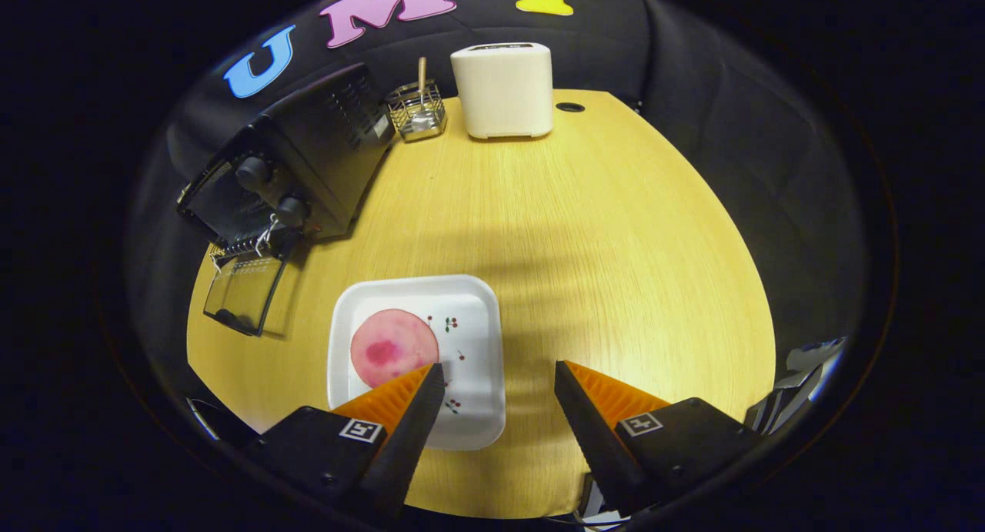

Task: Open the toaster oven, put the food inside, and close the toaster oven door.

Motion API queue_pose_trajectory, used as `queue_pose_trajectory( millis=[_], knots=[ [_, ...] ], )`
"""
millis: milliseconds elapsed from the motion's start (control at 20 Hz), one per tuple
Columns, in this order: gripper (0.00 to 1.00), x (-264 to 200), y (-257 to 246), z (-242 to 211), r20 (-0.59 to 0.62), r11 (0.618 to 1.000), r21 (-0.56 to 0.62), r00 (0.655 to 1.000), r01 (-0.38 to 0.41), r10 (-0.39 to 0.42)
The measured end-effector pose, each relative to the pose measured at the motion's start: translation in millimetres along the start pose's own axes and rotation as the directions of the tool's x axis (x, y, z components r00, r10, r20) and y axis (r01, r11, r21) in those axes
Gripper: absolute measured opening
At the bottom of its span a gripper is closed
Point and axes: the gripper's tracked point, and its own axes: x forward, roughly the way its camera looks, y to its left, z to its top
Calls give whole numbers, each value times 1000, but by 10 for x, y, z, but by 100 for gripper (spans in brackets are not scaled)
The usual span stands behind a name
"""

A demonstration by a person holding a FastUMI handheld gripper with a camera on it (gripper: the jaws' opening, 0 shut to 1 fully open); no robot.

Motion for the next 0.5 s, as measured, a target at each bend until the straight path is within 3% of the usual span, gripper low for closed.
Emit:
queue_pose_trajectory(
  millis=[50,250,300,500],
  knots=[
    [95,75,-15,-23,-13,1000,-9,1000,-8,8],
    [76,131,3,-24,-12,999,-46,1000,-1,0],
    [65,140,-8,-4,1,998,-56,1000,11,-11],
    [41,156,82,-38,-27,998,-57,1000,-14,12]
  ],
)
